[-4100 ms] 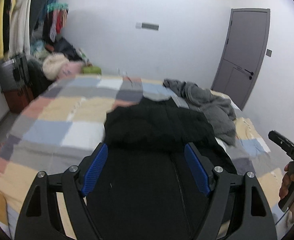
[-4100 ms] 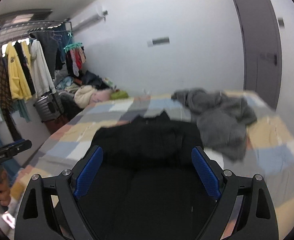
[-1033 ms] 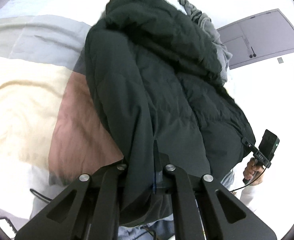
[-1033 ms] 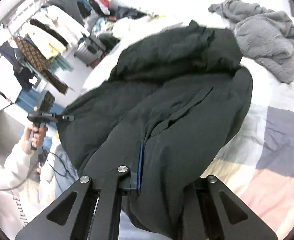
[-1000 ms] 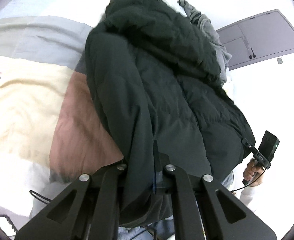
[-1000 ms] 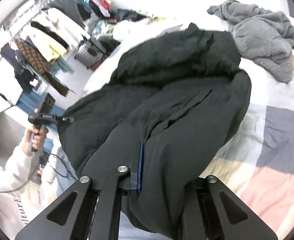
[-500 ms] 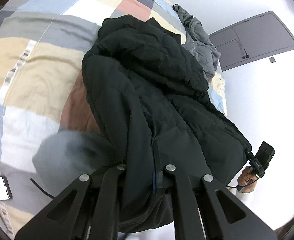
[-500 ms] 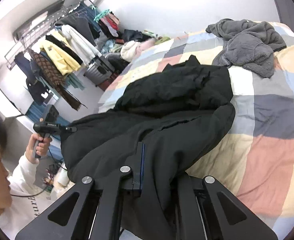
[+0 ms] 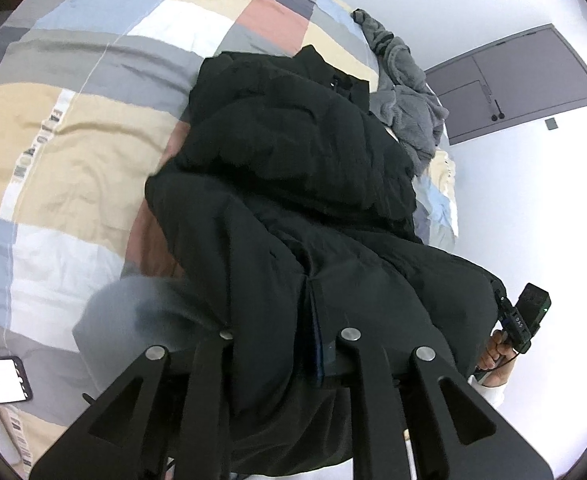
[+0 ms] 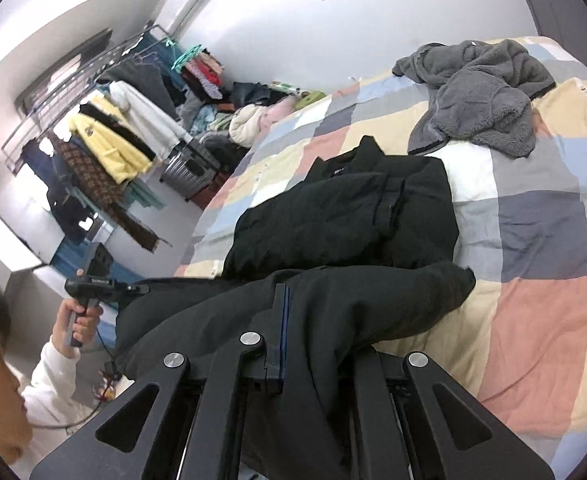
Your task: Fold large clothes
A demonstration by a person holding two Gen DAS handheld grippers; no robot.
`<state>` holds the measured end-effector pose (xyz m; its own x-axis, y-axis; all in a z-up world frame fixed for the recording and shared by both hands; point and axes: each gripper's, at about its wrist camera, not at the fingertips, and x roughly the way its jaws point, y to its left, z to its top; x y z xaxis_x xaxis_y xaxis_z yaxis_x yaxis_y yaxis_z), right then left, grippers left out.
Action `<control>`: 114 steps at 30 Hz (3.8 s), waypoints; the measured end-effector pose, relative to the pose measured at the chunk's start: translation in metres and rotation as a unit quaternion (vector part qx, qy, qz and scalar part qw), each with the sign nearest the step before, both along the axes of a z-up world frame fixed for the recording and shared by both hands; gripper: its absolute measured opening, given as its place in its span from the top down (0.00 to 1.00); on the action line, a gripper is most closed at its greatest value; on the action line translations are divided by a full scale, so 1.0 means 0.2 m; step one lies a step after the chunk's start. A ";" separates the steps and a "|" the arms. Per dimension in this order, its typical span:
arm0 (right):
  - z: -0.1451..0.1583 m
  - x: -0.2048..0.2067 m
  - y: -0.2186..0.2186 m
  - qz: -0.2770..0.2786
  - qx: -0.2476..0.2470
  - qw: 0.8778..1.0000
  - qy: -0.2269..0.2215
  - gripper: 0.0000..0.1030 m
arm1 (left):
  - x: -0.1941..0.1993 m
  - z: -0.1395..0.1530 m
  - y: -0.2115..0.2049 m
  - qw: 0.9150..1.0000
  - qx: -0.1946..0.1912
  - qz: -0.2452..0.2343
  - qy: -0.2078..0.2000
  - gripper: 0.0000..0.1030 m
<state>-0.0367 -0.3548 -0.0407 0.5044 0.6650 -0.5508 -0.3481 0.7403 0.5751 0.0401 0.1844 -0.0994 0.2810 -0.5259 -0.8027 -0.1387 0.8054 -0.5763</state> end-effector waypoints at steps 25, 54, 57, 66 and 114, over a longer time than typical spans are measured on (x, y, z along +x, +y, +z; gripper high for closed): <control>-0.13 0.95 -0.08 -0.134 0.052 0.987 0.076 0.96 | 0.86 0.09 -0.09 0.989 0.121 0.065 -0.046 0.80; -0.73 1.49 -0.12 -0.181 0.072 0.957 0.213 0.93 | 1.41 -0.38 -0.20 0.983 0.112 0.146 0.026 0.67; -0.70 1.45 -0.16 -0.162 0.100 0.958 0.216 0.81 | 1.37 -0.34 -0.18 0.986 0.072 0.146 0.027 0.43; -0.29 1.19 -0.25 -0.192 0.041 0.973 0.118 0.28 | 1.14 -0.05 -0.13 0.985 0.114 0.101 -0.077 0.22; -0.42 1.06 0.56 -0.114 -0.175 0.970 -0.123 0.17 | 0.82 -0.21 -0.49 0.919 0.228 0.013 -0.321 0.14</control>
<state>0.1748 -0.2434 -0.1250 0.7615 0.3145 -0.5668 -0.2470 0.9492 0.1949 0.2032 0.0860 -0.1407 0.7814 -0.1625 -0.6026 0.0889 0.9846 -0.1503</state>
